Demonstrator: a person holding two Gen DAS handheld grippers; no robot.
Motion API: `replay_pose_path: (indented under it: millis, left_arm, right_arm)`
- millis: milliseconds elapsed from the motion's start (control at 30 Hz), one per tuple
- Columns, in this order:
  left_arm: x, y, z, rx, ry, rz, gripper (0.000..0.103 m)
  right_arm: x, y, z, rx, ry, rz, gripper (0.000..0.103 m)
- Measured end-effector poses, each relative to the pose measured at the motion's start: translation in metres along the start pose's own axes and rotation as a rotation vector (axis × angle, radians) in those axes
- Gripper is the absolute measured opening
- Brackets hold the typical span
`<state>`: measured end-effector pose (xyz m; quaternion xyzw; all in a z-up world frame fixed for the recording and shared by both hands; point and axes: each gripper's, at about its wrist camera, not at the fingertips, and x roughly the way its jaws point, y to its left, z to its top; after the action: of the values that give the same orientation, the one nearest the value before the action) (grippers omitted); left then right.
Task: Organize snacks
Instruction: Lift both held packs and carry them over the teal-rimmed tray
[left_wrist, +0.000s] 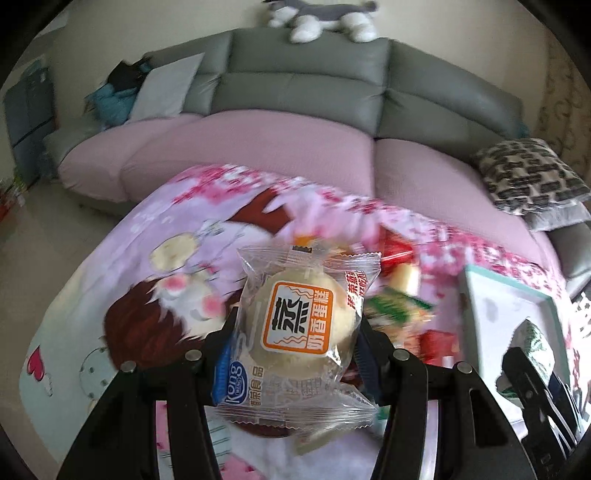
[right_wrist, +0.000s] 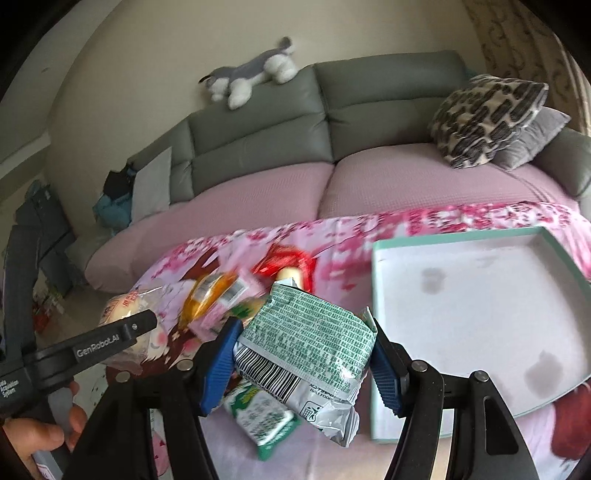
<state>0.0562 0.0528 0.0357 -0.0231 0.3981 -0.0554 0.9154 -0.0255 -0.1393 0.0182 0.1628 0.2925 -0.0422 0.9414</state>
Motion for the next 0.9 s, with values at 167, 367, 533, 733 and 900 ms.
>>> replay_pose_path:
  millis: [167, 367, 533, 733, 900]
  left_arm:
    - [-0.005, -0.043, 0.005, 0.066, -0.029, -0.061, 0.057]
    - [-0.007, -0.097, 0.003, 0.152, -0.047, -0.128, 0.057]
    - [-0.003, -0.138, -0.002, 0.213, -0.042, -0.175, 0.057]
    - [0.003, -0.178, -0.01, 0.281, -0.044, -0.213, 0.057]
    - [0.015, -0.202, -0.015, 0.327, -0.028, -0.214, 0.057]
  right_arm:
    - [-0.008, -0.036, 0.012, 0.054, -0.022, -0.06, 0.069]
    - [-0.017, -0.077, 0.021, 0.104, -0.036, -0.146, 0.069]
    - [-0.021, -0.105, 0.026, 0.145, -0.035, -0.19, 0.069]
    - [-0.023, -0.132, 0.035, 0.155, -0.046, -0.253, 0.069]
    - [-0.018, -0.156, 0.036, 0.196, -0.033, -0.284, 0.069]
